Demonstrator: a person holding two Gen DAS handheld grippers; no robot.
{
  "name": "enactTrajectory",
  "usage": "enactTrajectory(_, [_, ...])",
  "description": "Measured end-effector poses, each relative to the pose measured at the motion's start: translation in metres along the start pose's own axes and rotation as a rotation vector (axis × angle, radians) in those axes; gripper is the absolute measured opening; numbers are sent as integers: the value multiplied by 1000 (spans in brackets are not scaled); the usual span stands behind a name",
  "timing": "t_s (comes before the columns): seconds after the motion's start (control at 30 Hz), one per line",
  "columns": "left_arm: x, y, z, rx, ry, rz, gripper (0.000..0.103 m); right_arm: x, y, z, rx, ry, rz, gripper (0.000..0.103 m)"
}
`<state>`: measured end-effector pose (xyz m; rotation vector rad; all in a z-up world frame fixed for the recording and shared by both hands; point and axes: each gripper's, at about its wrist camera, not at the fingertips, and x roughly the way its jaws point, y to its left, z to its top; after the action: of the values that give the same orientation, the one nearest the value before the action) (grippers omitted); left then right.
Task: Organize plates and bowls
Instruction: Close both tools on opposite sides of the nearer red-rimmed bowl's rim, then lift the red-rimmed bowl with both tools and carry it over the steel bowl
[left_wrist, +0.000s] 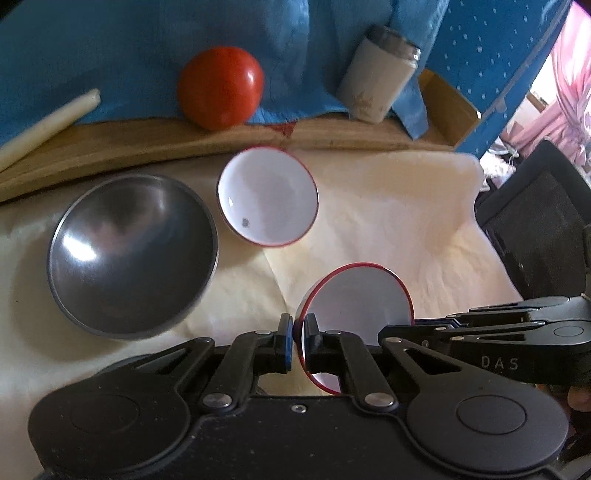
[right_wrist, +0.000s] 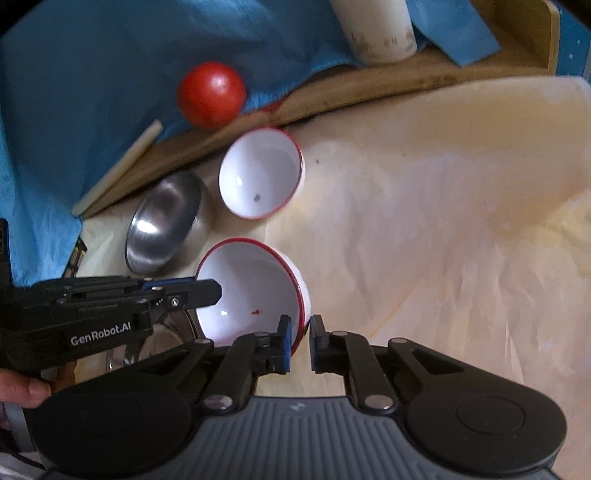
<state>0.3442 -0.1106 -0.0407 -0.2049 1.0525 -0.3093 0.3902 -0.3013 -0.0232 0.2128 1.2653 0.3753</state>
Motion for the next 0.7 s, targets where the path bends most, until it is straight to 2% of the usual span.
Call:
enactTrajectory(0.33, [-30, 21, 13, -99, -107, 39, 6, 1, 28, 24, -69, -39, 33, 10])
enactTrajectory(0.7, [-64, 69, 20, -251, -179, 143, 7, 29, 77, 57, -189, -4, 105, 10])
